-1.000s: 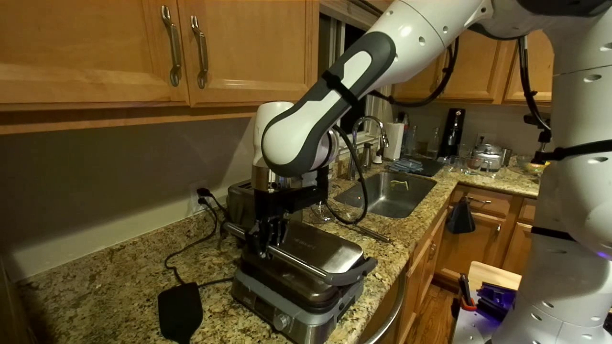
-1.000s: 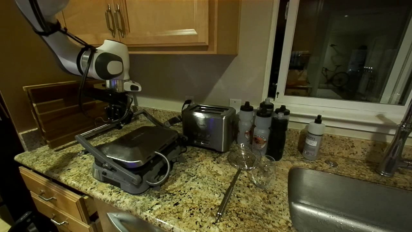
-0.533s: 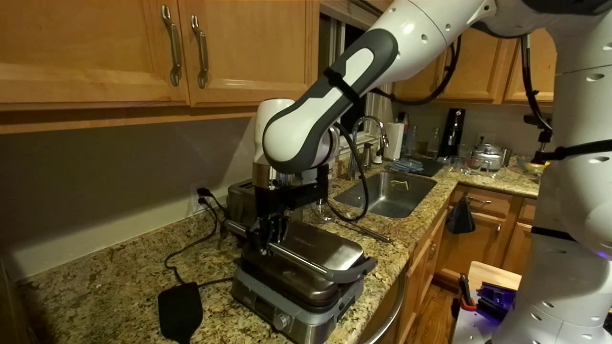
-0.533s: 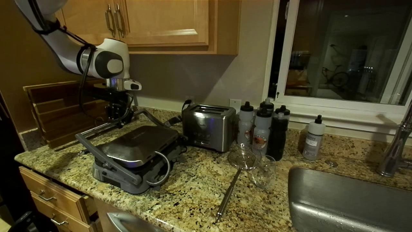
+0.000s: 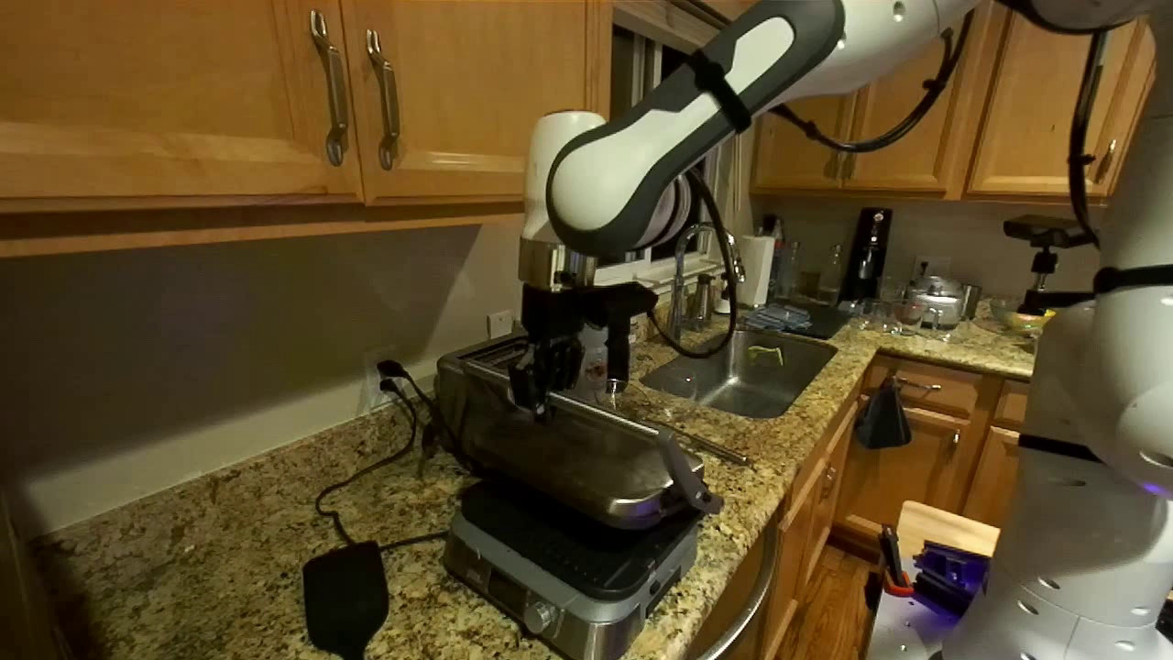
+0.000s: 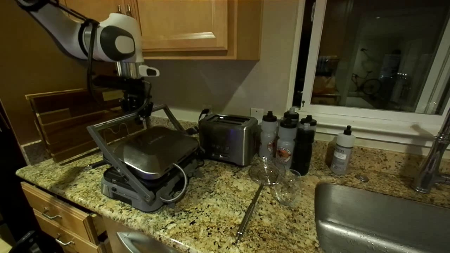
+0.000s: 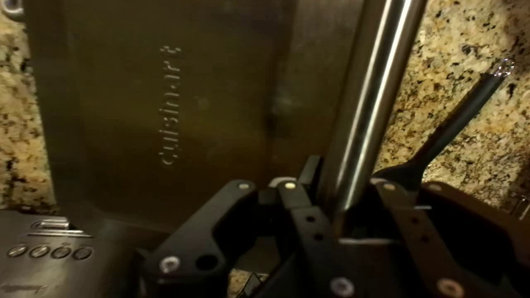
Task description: Open the sandwich maker
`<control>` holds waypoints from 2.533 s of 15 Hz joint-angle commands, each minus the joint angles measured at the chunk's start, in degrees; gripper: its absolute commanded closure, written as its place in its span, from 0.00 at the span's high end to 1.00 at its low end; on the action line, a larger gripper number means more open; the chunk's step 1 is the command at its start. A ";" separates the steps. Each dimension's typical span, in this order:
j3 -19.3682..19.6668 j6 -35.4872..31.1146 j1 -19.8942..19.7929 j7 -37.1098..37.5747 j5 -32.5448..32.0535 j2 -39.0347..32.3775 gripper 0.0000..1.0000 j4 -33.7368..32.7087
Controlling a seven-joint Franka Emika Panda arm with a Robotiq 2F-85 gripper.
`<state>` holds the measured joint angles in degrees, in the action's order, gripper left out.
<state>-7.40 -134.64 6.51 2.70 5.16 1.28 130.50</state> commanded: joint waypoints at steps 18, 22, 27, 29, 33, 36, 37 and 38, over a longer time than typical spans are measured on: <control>12.86 6.90 -10.64 -9.39 -8.08 10.05 0.10 1.24; 12.87 6.92 -10.64 -9.39 -8.10 10.05 0.10 1.25; 14.54 5.89 -12.08 -10.69 -8.94 9.41 0.03 0.51; 15.57 5.41 -12.80 -11.10 -8.71 8.44 0.03 0.09; 17.68 4.43 -14.59 -13.04 -8.78 5.35 0.03 -0.98; 18.68 4.31 -15.62 -15.05 -8.45 2.52 0.03 -2.13; 18.95 4.39 -15.91 -15.80 -8.16 1.67 0.03 -2.55; 19.13 4.35 -16.20 -16.27 -8.21 0.81 0.03 -3.02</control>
<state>11.20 -130.65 -8.52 -11.48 -2.98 3.31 128.83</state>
